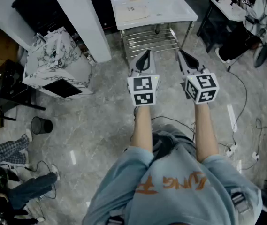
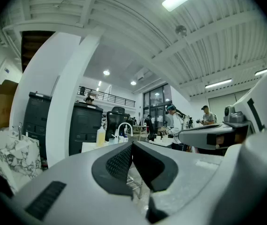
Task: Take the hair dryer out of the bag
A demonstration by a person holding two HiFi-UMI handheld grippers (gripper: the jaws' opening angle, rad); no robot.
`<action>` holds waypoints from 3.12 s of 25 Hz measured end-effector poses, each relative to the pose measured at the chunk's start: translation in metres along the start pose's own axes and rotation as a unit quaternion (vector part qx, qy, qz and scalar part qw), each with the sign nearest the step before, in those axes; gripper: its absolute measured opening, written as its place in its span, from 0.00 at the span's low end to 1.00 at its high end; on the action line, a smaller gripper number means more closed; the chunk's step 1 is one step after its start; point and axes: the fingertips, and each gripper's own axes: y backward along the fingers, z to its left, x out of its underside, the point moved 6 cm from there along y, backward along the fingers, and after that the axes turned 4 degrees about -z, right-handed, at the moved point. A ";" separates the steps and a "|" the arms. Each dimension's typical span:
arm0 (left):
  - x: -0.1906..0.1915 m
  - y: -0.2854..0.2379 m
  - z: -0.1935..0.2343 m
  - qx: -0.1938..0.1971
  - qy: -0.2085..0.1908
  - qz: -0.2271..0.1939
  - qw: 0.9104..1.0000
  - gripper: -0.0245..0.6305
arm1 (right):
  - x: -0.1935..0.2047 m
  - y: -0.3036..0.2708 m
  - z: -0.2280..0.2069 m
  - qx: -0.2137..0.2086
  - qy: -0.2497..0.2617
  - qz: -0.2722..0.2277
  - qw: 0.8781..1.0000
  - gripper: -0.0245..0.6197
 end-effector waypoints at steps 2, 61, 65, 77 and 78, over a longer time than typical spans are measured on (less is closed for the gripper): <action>0.000 -0.005 0.000 0.005 -0.002 -0.002 1.000 0.04 | -0.002 -0.002 -0.001 -0.003 0.000 -0.003 1.000 0.04; 0.137 -0.399 0.165 -0.056 -0.021 0.205 0.977 0.04 | 0.146 -0.427 -0.249 -0.045 -0.194 0.093 0.976 0.04; 0.132 -0.411 0.184 -0.078 -0.034 0.214 0.973 0.04 | 0.140 -0.436 -0.245 -0.071 -0.194 0.083 0.975 0.04; 0.134 -0.447 0.192 -0.052 -0.046 0.189 0.979 0.04 | 0.141 -0.452 -0.280 -0.082 -0.128 0.079 0.985 0.04; 0.132 -0.452 0.195 -0.050 -0.041 0.185 0.981 0.04 | 0.138 -0.458 -0.279 -0.091 -0.119 0.080 0.986 0.04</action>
